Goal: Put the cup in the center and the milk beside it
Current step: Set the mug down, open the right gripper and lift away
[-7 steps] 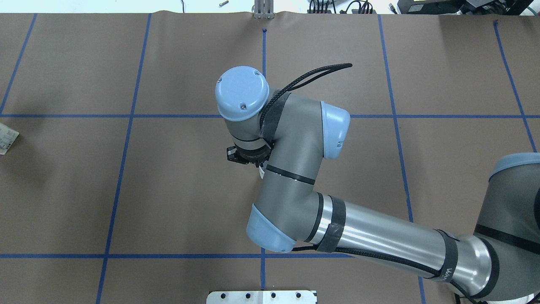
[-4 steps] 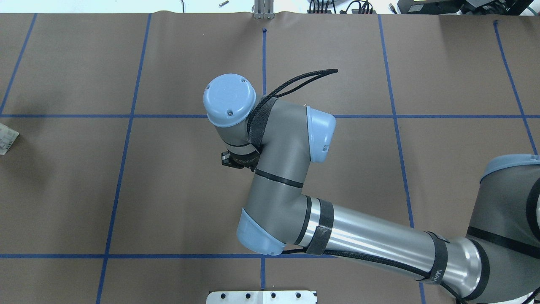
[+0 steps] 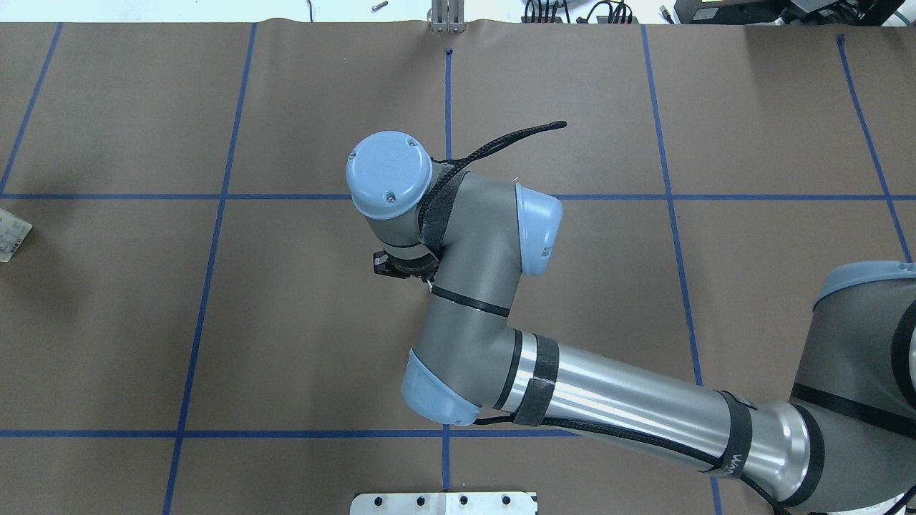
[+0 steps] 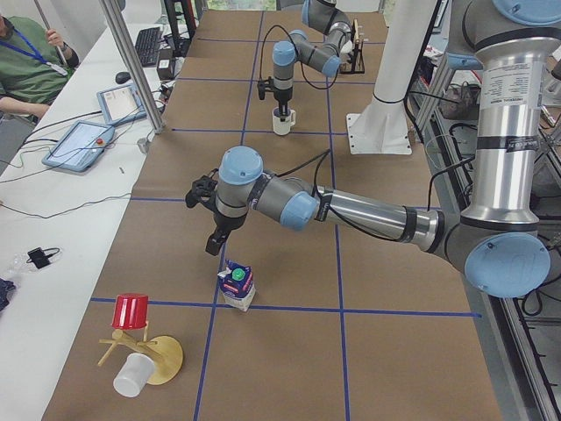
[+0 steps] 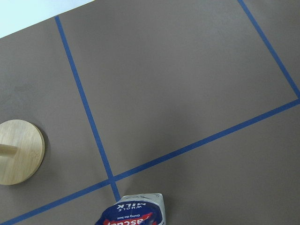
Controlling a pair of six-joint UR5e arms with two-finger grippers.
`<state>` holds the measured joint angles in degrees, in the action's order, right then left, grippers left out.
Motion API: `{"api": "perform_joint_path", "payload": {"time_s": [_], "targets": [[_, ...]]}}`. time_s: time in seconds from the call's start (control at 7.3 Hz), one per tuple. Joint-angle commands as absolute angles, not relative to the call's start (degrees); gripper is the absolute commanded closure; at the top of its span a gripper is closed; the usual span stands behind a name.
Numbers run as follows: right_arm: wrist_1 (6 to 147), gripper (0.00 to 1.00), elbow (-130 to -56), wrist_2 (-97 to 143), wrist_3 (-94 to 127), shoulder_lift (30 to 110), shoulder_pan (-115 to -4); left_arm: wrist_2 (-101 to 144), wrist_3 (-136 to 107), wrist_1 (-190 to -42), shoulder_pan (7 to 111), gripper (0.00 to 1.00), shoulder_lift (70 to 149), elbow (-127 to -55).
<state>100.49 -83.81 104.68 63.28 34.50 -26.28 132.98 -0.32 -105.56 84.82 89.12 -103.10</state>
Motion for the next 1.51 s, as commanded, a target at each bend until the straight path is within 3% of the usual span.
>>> {"api": "perform_joint_path", "payload": {"time_s": [0.0,0.55,1.37], "targets": [[100.3,0.02,-83.9,103.2,63.3,33.6,-26.5,133.0,-0.3,-105.6,84.8,0.02,89.1,-103.1],[100.3,0.0,-87.5,103.4,57.3,37.3,-39.2,133.0,-0.3,-105.6,84.9,0.02,88.7,-103.1],[91.3,0.0,-88.2,128.7,7.9,67.3,-76.6,133.0,-1.3,-108.5,84.8,0.02,88.5,-103.3]]}}
